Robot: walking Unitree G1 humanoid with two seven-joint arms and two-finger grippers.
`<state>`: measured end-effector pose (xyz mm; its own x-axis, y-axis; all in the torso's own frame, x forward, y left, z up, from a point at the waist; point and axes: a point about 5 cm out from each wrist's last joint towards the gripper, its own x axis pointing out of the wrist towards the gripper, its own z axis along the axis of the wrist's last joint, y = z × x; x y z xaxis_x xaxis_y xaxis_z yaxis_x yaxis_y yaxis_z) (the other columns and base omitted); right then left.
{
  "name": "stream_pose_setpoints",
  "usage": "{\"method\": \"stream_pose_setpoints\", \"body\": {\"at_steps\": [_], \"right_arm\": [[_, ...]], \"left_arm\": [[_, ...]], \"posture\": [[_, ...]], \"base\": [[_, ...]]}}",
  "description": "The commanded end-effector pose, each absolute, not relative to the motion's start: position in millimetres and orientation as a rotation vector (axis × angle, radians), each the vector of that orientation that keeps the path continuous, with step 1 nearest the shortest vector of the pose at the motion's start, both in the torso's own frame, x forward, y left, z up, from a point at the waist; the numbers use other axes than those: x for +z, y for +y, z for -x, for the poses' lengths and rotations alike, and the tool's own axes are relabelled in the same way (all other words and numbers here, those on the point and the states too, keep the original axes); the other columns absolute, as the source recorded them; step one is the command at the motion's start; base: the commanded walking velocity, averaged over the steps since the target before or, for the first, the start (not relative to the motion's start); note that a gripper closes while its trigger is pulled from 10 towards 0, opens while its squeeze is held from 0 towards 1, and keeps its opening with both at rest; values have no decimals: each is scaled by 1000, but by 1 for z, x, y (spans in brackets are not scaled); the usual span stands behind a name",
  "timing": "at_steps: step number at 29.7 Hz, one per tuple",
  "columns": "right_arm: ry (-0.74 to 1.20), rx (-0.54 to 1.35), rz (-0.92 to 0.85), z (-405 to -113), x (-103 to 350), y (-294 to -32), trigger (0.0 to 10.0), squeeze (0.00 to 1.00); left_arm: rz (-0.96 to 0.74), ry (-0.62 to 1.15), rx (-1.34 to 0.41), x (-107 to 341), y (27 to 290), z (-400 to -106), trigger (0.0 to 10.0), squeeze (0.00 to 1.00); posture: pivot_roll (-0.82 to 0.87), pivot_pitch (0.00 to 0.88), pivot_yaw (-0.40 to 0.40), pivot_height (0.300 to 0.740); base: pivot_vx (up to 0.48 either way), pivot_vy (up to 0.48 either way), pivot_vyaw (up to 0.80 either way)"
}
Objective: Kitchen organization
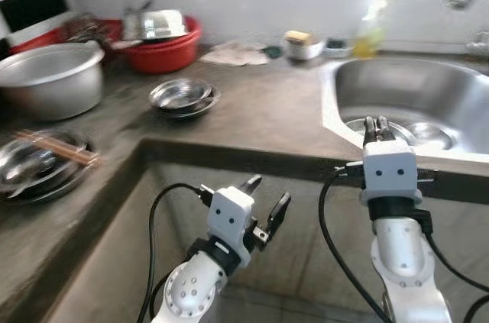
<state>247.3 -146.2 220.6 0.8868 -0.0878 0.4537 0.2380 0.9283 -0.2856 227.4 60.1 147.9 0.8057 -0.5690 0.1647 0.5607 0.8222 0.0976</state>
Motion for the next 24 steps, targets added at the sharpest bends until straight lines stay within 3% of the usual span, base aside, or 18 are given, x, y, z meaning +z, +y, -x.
{"method": "stream_pose_setpoints", "body": {"at_steps": [1,4,24], "right_arm": [[-460,-161,340,-248,223,-147,10000,0],[-455,-156,329,-251,224,-146,10000,0],[-486,-94,310,-274,242,-151,10000,0]], "left_arm": [[-53,-189,-592,148,60,-228,10000,0],[-55,-196,-585,149,61,-228,10000,0],[-87,-214,-584,152,60,-230,10000,0]], "posture": [[176,47,11,740],[176,48,8,740],[181,46,0,740]], "base": [[0,0,0],[0,-203,0],[299,-372,0]]}}
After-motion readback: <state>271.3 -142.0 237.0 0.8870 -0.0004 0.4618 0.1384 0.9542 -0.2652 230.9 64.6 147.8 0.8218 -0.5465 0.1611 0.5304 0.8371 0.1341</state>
